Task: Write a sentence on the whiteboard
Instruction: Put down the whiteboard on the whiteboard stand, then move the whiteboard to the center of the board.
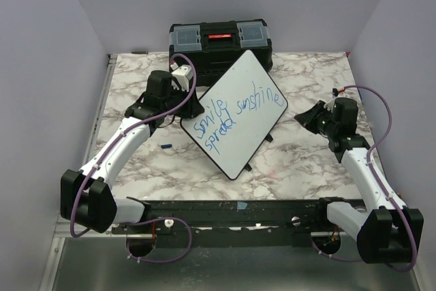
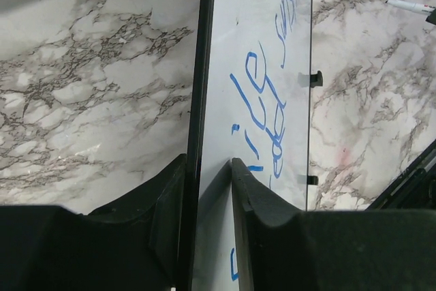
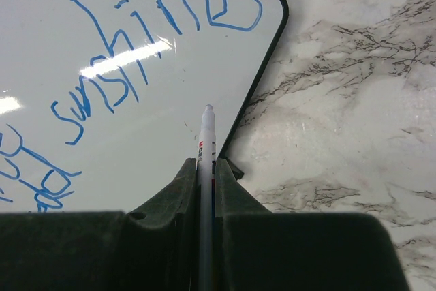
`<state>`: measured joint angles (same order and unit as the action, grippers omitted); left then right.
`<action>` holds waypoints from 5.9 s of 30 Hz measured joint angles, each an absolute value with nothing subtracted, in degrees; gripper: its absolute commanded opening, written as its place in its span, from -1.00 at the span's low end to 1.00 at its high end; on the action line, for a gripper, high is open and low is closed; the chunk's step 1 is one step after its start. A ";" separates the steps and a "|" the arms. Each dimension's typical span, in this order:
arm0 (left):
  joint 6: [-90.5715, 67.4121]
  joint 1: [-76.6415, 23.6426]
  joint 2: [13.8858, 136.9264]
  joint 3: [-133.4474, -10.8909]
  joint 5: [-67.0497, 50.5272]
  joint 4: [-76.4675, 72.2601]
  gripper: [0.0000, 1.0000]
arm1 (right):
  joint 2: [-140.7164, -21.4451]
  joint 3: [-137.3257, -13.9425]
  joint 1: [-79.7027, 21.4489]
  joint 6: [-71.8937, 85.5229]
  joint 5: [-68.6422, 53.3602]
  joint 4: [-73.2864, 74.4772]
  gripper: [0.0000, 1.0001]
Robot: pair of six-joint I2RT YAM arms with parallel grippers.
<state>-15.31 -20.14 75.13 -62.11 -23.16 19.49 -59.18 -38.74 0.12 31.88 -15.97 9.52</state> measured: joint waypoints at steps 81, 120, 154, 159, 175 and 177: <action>-25.17 -18.48 56.34 -60.25 0.19 29.87 0.62 | -65.04 -45.65 -1.37 34.52 -20.10 6.90 -0.99; -78.46 -5.72 69.47 -43.38 9.78 40.23 0.26 | -69.01 -49.98 -12.69 35.99 -18.06 3.27 -0.99; -86.17 -6.83 95.02 -60.12 10.02 48.03 0.02 | -70.61 -45.15 -12.69 35.97 -18.09 -0.99 -0.99; -86.78 -8.08 95.26 -60.47 10.85 50.39 0.05 | -70.61 -45.04 -12.69 35.94 -18.09 -1.19 -0.99; -88.62 -10.63 93.82 -55.94 8.03 50.63 0.15 | -70.61 -45.04 -13.26 35.79 -18.11 -1.17 -0.99; -89.52 -10.63 93.82 -56.01 8.01 50.28 0.14 | -70.61 -45.04 -13.39 35.68 -18.13 -1.17 -0.99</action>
